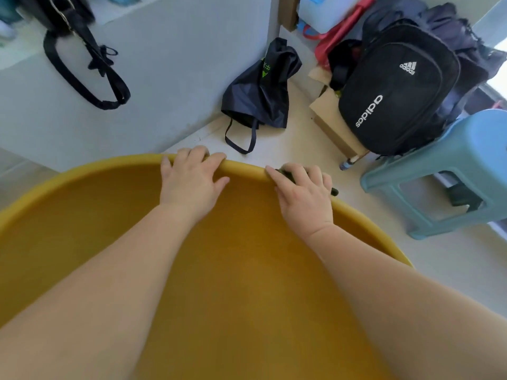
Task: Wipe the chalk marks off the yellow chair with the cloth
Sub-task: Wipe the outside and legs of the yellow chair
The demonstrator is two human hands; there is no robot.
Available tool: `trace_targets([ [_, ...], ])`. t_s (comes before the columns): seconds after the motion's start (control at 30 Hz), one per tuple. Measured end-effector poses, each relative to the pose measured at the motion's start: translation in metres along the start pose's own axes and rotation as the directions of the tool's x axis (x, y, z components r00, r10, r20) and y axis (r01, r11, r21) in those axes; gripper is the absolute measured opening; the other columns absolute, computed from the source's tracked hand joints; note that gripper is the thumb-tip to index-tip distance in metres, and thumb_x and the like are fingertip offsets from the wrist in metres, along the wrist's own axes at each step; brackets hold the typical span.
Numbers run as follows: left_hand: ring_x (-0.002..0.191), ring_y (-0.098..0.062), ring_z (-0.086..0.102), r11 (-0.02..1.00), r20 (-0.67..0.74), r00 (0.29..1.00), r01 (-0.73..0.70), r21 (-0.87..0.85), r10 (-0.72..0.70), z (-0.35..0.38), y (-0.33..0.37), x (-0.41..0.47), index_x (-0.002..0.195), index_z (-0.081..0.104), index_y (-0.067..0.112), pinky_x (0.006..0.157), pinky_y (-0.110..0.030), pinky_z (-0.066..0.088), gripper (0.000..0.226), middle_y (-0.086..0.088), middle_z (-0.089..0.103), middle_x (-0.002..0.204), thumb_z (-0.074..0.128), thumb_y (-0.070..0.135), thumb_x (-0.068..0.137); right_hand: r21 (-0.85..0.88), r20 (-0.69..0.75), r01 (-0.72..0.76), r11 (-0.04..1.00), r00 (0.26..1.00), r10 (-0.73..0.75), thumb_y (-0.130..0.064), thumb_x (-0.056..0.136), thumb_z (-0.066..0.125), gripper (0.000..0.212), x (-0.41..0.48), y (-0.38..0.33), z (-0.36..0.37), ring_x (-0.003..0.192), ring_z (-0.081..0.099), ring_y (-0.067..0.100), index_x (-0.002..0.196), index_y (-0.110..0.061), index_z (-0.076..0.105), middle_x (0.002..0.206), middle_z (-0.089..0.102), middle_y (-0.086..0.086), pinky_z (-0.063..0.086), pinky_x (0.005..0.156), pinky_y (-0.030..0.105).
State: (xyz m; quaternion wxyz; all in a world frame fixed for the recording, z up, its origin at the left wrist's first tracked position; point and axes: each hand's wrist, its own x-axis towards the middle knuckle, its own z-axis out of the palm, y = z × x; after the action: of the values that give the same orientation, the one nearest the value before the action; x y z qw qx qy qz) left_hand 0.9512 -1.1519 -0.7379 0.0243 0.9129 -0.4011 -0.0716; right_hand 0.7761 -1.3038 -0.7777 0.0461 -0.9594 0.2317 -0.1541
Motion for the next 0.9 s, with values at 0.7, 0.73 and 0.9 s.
trace_targets([
  [0.7, 0.106, -0.029, 0.050, 0.965, -0.052, 0.966, 0.257, 0.055, -0.254, 0.002, -0.134, 0.054, 0.119, 0.052, 0.025, 0.099, -0.054, 0.037, 0.060, -0.003, 0.058, 0.109, 0.031, 0.072, 0.089, -0.061, 0.262, 0.174, 0.983, 0.953, -0.152, -0.030, 0.081, 0.073, 0.101, 0.115, -0.113, 0.065, 0.143, 0.028, 0.033, 0.162, -0.020, 0.014, 0.159, 0.027, 0.003, 0.005, 0.119, 0.059],
  [0.73, 0.102, -0.029, 0.051, 0.965, -0.067, 0.965, 0.256, 0.054, -0.252, 0.003, -0.143, 0.054, 0.116, 0.053, 0.025, 0.092, -0.051, 0.039, 0.059, -0.003, 0.058, 0.106, 0.032, 0.072, 0.089, -0.067, 0.261, 0.184, 0.981, 0.952, -0.161, -0.033, 0.081, 0.073, 0.101, 0.120, -0.120, 0.069, 0.143, 0.028, 0.033, 0.161, -0.020, 0.014, 0.158, 0.027, 0.003, 0.006, 0.119, 0.059],
  [0.9, 0.095, -0.027, 0.049, 0.951, -0.100, 0.946, 0.309, -0.021, -0.310, -0.003, -0.198, 0.049, 0.109, 0.053, 0.026, 0.083, -0.044, 0.036, 0.052, -0.001, 0.057, 0.101, 0.038, 0.071, 0.088, -0.062, 0.294, 0.285, 0.957, 0.921, -0.255, -0.041, 0.082, 0.071, 0.101, 0.158, -0.165, 0.079, 0.145, 0.028, 0.034, 0.162, -0.021, 0.013, 0.158, 0.027, 0.003, 0.004, 0.120, 0.059],
])
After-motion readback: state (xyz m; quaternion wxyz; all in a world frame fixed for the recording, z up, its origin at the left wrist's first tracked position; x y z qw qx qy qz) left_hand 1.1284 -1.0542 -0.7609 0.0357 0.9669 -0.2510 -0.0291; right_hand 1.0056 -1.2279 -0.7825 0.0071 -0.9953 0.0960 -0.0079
